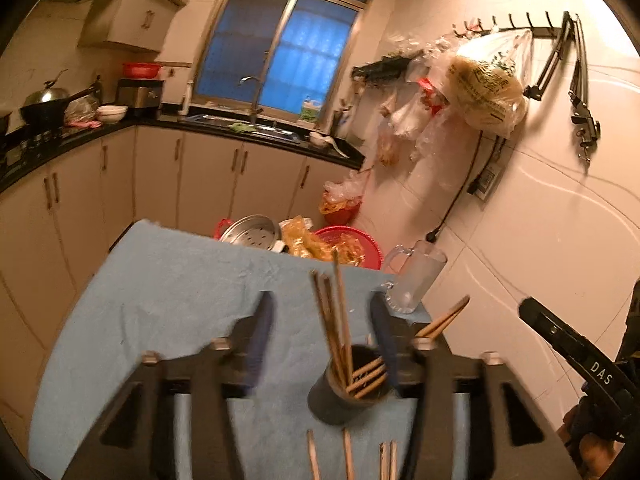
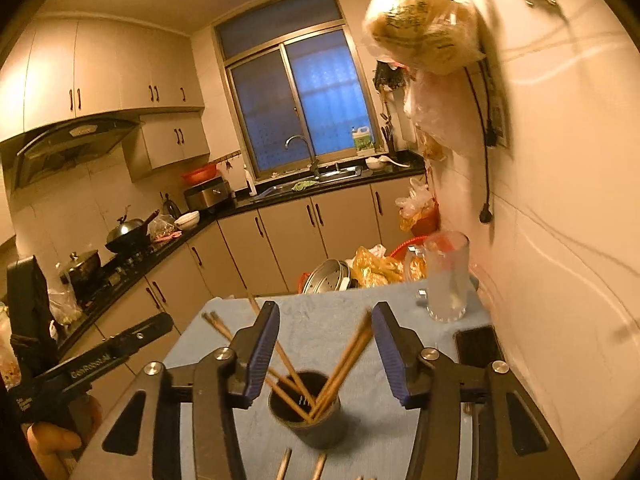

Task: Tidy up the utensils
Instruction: 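Move the right tool back to the chopstick row and grasp another chopstick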

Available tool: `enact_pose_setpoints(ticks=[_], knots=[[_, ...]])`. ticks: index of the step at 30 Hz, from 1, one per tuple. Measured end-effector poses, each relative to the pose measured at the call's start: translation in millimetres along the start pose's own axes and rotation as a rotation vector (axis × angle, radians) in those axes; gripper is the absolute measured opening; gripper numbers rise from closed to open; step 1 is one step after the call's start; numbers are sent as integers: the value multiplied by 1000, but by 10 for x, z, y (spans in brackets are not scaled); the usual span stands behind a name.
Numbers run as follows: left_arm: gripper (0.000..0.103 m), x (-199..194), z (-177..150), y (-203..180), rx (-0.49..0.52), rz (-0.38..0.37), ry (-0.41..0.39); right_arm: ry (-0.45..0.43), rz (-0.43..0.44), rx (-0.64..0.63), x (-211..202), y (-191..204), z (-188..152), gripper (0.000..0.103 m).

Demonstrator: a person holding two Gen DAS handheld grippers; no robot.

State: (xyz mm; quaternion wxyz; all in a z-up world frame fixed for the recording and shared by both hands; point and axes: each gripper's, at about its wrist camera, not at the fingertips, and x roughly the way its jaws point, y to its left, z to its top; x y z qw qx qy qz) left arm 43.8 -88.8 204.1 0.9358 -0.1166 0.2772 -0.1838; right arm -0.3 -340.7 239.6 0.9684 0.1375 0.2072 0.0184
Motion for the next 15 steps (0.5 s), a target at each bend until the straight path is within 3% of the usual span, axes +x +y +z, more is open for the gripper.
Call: enact_pose_setpoints(ticks=[2,9,15], knots=[[69,-56,-116,66,-26,6,8,15,3,29,-90,-68,-120,54],[69,-6,-691,287,-103,58,194,165,-20,130,-169,-306,-618,55],[69,60,-1090,314,-83,89,308,311,-24,208,-120,-515,-1094,55]])
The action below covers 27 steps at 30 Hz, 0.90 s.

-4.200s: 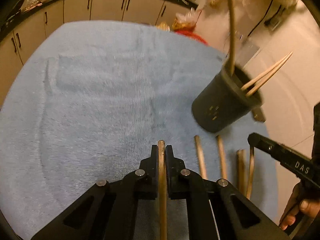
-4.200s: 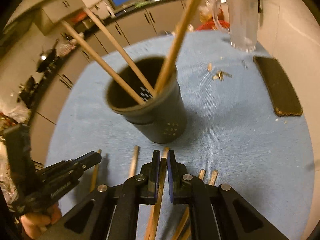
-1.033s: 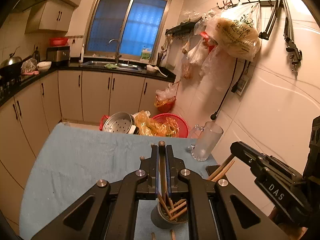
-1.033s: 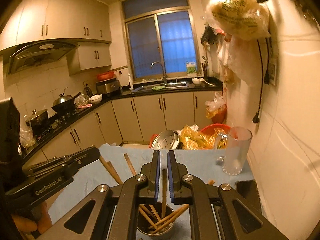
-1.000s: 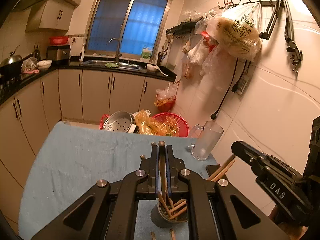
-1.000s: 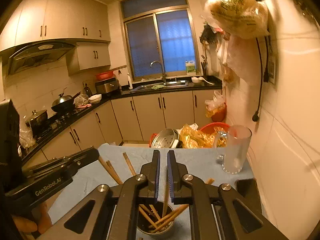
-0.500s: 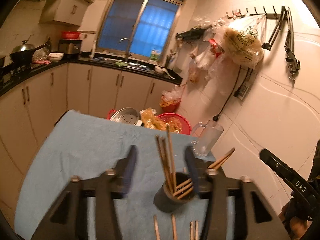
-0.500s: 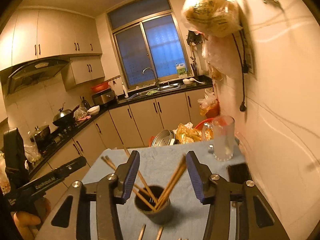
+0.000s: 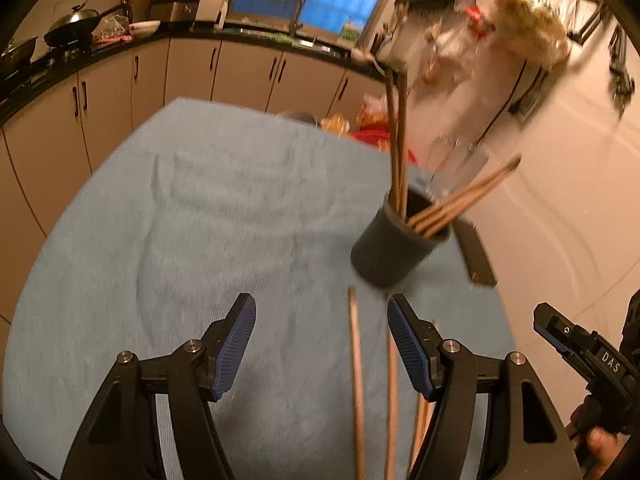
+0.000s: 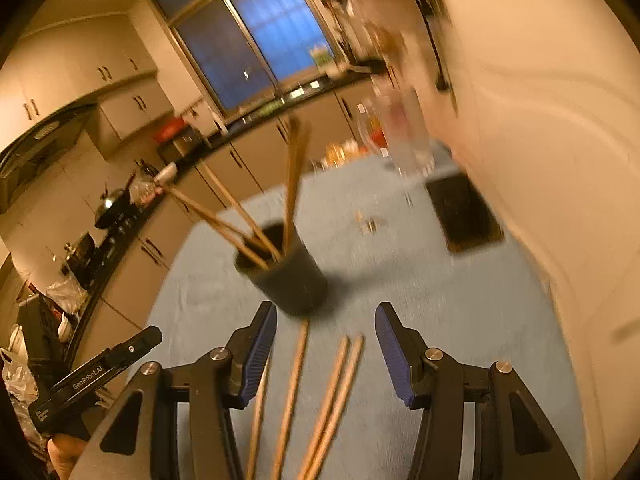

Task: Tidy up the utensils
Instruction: 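Move the right tool back to the chopstick row and grasp another chopstick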

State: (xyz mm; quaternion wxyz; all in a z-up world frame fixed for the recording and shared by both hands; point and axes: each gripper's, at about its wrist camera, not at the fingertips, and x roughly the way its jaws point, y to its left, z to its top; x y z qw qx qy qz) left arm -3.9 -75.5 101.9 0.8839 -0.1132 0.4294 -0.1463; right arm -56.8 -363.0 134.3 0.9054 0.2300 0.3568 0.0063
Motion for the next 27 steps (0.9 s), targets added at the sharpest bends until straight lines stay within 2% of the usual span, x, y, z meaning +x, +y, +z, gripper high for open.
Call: enact_pose_setpoints(ticks=[5,10,17,27], knots=[[69,97,-138,75,-5,26,67,81,-5,54,118,-165,-190,54],[69,224,-227,103,-2,46,125,113,-1,73,188,-227,-259,54],[69,446,-268,23,25,47,222,164,0,65,313,-224,-300,46],[69,628,-259,-24,50,56,273,280,31,98,726,-290,-273,35]])
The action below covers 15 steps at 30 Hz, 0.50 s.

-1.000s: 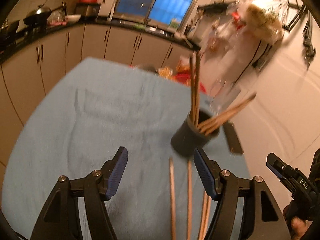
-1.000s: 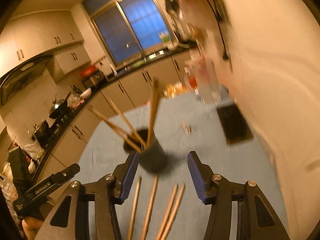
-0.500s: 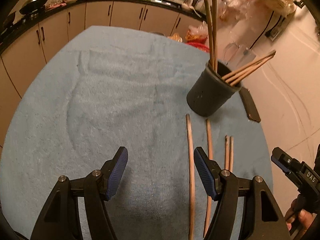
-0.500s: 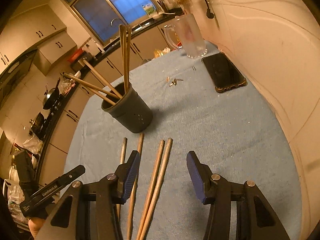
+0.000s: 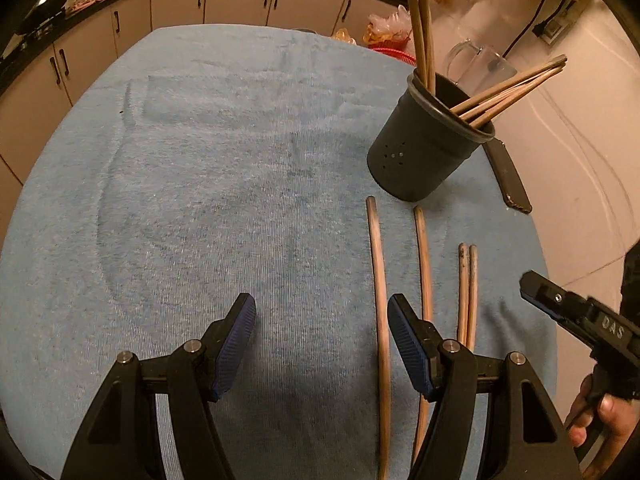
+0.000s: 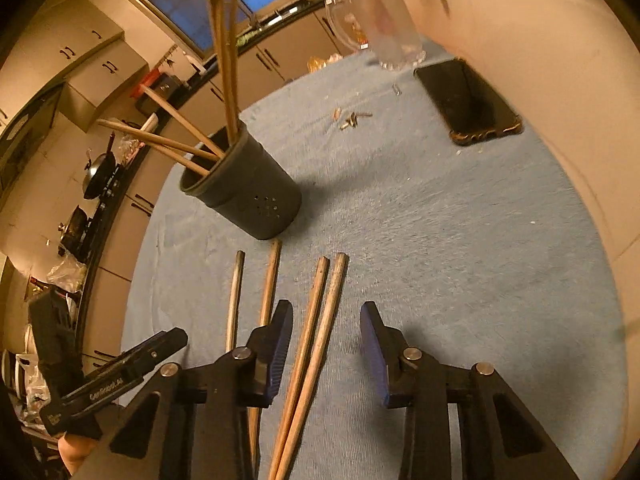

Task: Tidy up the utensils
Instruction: 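Move the right tool back to the chopstick row and grasp another chopstick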

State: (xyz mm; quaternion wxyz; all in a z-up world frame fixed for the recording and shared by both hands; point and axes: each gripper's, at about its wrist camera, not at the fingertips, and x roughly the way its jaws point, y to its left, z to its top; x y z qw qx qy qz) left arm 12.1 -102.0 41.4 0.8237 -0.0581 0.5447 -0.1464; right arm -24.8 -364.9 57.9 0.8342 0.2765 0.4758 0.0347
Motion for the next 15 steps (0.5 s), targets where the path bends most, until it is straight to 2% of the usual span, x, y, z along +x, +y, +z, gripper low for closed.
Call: enact_pose_setpoints(ticks=[4,15], knots=[[69,76,108,-36,20,17,17,51,-3,31,207,-23,145,33],[69,231,326,-83,46,23,35,114,-157,-53,614,127,336,18]])
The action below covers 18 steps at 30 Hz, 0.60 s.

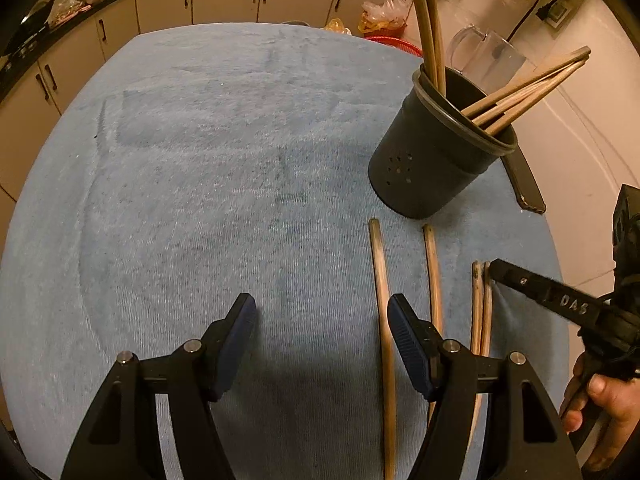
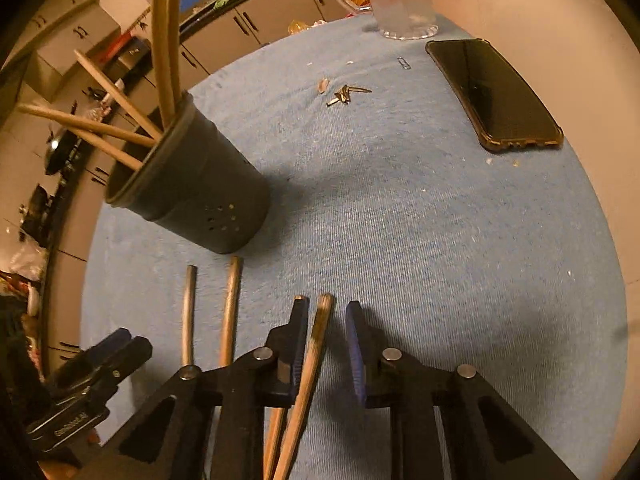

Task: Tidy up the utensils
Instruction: 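Move the right tool back to the chopstick row and grasp another chopstick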

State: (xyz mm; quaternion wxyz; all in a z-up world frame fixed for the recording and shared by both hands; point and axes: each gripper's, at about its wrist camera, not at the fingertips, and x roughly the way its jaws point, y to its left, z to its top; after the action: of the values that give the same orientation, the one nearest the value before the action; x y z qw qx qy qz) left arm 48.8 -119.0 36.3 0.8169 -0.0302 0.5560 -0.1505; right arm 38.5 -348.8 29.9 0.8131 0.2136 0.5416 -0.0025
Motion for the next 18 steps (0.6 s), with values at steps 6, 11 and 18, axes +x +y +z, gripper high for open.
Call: enact_pose_setpoints(ticks=[6,11,18], knots=[[69,62,204,-39,9,-7,3,-9,-106,-96,95,175,12,12],[62,168,402,-149,50,16,19,-19,-99,-103,80,147,-14,12],[28,383,556,-324,63,0,61,-18,-86,-89,77,67,-24,12]])
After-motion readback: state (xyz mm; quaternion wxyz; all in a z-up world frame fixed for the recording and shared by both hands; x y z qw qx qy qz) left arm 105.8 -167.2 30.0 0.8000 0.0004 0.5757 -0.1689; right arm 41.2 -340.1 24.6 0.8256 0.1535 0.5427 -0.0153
